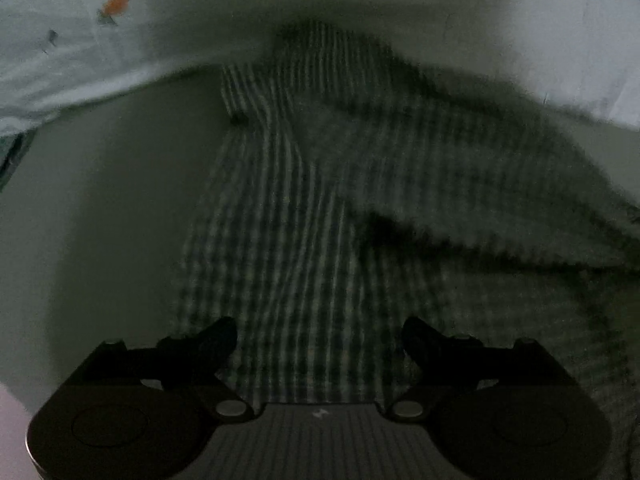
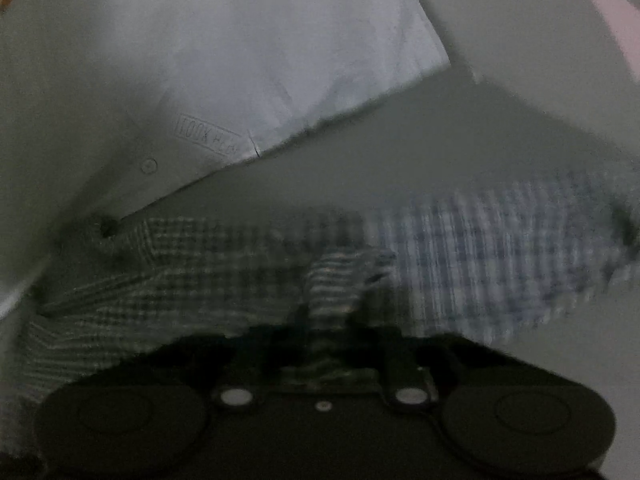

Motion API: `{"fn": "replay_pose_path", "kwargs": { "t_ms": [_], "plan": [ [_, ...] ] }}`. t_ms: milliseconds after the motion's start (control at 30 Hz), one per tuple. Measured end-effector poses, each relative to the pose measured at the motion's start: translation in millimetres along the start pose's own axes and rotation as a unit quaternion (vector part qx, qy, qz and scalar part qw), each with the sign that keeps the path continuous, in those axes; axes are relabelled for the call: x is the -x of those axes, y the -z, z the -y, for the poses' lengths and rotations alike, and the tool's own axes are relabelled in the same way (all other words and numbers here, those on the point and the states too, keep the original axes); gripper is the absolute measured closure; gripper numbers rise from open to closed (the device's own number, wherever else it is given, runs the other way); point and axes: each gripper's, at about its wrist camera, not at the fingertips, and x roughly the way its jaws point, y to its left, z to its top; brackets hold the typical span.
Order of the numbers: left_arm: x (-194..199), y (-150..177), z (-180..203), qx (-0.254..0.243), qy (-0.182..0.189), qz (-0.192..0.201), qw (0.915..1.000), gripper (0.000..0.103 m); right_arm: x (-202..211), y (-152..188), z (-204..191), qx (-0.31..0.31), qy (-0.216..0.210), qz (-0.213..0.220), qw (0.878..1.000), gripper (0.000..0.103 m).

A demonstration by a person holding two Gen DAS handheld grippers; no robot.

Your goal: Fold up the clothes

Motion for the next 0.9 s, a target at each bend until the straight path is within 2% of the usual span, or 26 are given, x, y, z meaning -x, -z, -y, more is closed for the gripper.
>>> {"fn": "replay_pose_path", "kwargs": {
  "t_ms": [67, 133, 233, 333, 400, 467, 533, 633, 700, 733, 800, 900],
  "plan": [
    [17.4, -0.1, -8.2, 0.015, 0.001, 0.022, 0.9997, 0.013, 18.8, -15.1, -21.8, 0.031, -0.034, 0.028, 0.999, 0.092],
    [28.9, 6.3, -20.8, 0.04, 0.001, 0.036, 0.9985, 0.013, 38.4, -23.4, -55.8, 0.102, -0.067, 0.056, 0.991, 0.092],
    [41.3, 21.2, -45.4, 0.095, 0.018, 0.042, 0.9945, 0.013, 65.9, -17.8, -107.7, 0.194, -0.139, 0.077, 0.968, 0.092],
    [55.5, 34.9, -72.7, 0.134, 0.037, 0.038, 0.9896, 0.013, 96.6, 7.0, -159.1, 0.255, -0.206, 0.074, 0.942, 0.092],
    [78.5, 44.3, -92.7, 0.141, 0.032, 0.052, 0.9881, 0.013, 120.5, 30.8, -194.8, 0.314, -0.23, 0.074, 0.918, 0.092],
    [109.7, 59.3, -117.3, 0.154, 0.029, 0.08, 0.9844, 0.012, 148.3, 58.9, -227.5, 0.377, -0.251, 0.077, 0.888, 0.092],
    [136.0, 75.2, -141.1, 0.173, 0.027, 0.095, 0.9799, 0.01, 176.6, 90.7, -255.6, 0.433, -0.28, 0.076, 0.853, 0.092],
    [160.1, 104.1, -173.3, 0.2, 0.008, 0.097, 0.9749, 0.01, 211.3, 147.6, -279.5, 0.509, -0.332, 0.049, 0.792, 0.092],
    [170.1, 122.2, -181.1, 0.191, 0.004, 0.103, 0.9761, 0.01, 229.2, 184.1, -284.5, 0.559, -0.345, 0.039, 0.753, 0.092],
    [173.7, 131.9, -183.9, 0.183, 0.002, 0.106, 0.9773, 0.01, 234.4, 199.4, -284.3, 0.576, -0.346, 0.036, 0.74, 0.092],
    [172.9, 145.8, -186.4, 0.173, 0.008, 0.103, 0.9794, 0.01, 242.1, 225.7, -281.4, 0.596, -0.343, 0.025, 0.726, 0.092],
    [166.3, 152.9, -187.1, 0.176, 0.032, 0.074, 0.981, 0.01, 253.6, 250.1, -280.3, 0.62, -0.313, 0.01, 0.72, 0.091]
  ]
}}
